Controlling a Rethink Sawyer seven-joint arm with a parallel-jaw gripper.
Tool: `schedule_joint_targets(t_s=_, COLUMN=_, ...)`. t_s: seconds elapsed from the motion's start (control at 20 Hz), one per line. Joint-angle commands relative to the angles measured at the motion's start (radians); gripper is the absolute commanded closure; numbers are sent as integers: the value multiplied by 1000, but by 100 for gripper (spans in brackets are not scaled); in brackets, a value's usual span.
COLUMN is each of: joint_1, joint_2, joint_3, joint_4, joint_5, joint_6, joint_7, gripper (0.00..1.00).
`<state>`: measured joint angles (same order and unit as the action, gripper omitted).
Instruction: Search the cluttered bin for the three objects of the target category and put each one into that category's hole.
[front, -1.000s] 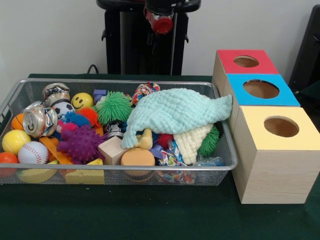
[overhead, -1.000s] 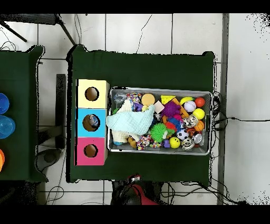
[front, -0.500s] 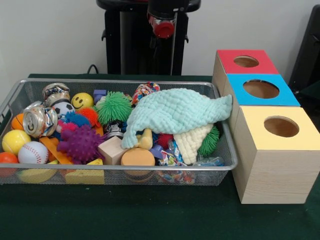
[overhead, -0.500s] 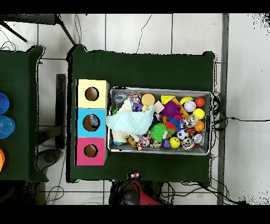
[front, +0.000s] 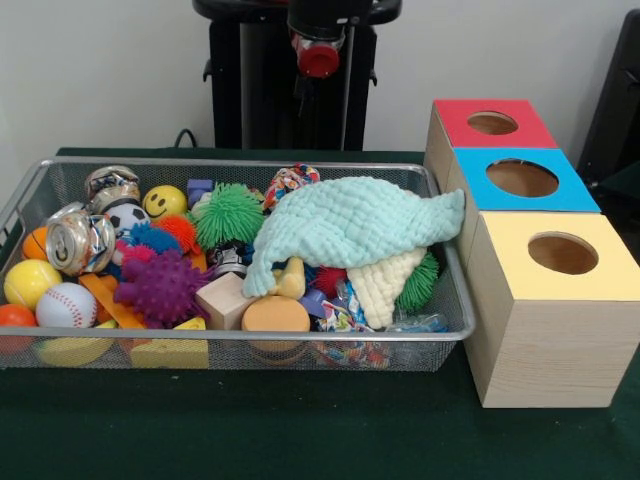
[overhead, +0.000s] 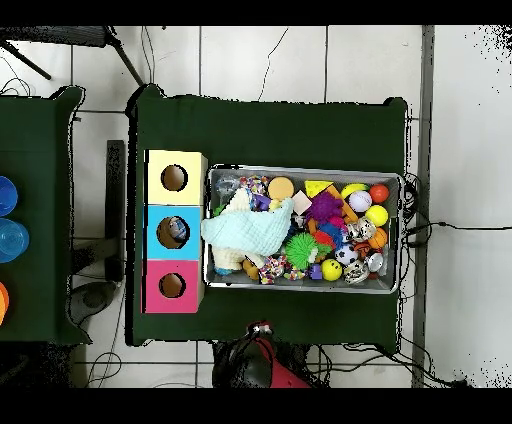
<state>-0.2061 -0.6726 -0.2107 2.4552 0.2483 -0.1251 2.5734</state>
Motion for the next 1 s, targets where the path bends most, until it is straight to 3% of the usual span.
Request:
schedule_joint_targets(t_s=0.05, joint_1=7, joint_2=-21, joint_3=33, joint_4=-180, joint_5=131, joint_6=131, joint_7=156, gripper=0)
schedule_joint_targets(t_s=0.45, joint_1=26, joint_2=4, joint_3=29, joint_4=-260, joint_5=171, joint_6=169, joint_7=129, gripper=0)
schedule_joint_targets(t_s=0.7, joint_1=-5, joint_2=-18, joint_3=25, joint_4=-283, joint_5=118, joint_6=220, joint_7=58, gripper=0)
schedule_joint_targets(t_s=1.0, joint_1=-43, joint_2=-52, joint_3=30, joint_4=-245, joint_5=57, joint_6=210, joint_7=24, gripper=0)
